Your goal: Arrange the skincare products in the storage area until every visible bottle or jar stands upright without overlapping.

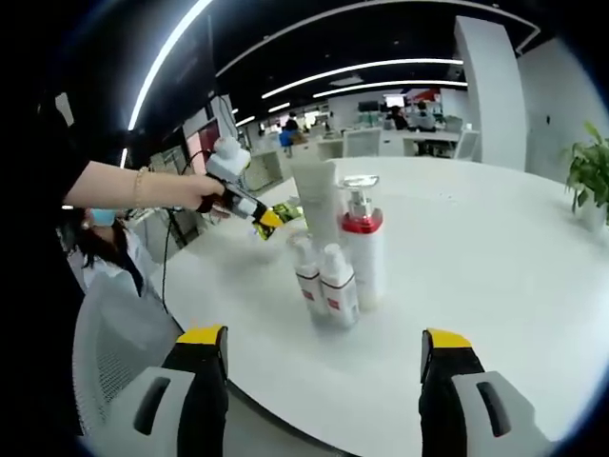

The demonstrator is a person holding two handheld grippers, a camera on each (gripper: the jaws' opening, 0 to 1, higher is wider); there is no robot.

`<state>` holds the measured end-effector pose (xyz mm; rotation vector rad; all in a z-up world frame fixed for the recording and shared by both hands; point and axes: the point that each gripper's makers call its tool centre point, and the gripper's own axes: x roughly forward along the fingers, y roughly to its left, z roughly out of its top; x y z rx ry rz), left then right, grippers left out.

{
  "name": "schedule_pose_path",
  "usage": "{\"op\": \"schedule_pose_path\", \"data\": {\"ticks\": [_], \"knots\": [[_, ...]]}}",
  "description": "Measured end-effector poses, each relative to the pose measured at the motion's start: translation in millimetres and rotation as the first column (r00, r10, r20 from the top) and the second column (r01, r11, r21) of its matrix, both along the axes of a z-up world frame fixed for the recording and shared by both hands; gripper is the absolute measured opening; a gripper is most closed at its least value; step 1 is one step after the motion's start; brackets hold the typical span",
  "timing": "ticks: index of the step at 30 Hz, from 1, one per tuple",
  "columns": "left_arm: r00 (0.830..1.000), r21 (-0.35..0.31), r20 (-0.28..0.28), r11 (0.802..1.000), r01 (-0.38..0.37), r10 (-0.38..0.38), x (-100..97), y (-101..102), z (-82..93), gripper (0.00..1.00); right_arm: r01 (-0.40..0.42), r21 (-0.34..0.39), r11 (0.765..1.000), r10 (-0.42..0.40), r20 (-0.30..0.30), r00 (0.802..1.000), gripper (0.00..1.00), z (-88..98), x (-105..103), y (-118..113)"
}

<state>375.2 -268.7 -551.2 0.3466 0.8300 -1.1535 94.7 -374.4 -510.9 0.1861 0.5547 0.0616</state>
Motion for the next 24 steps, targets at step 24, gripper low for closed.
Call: {"op": "schedule_pose_path", "data": {"ticks": [24], "knots": [[0.996,-0.23,0.088,0.973,-0.004,0.025,-79.7,40.5,96.3,0.06,-0.057,0.044,0.997,0.055,0.045,0.997,0.83,10.1,2.6,13.5]]}}
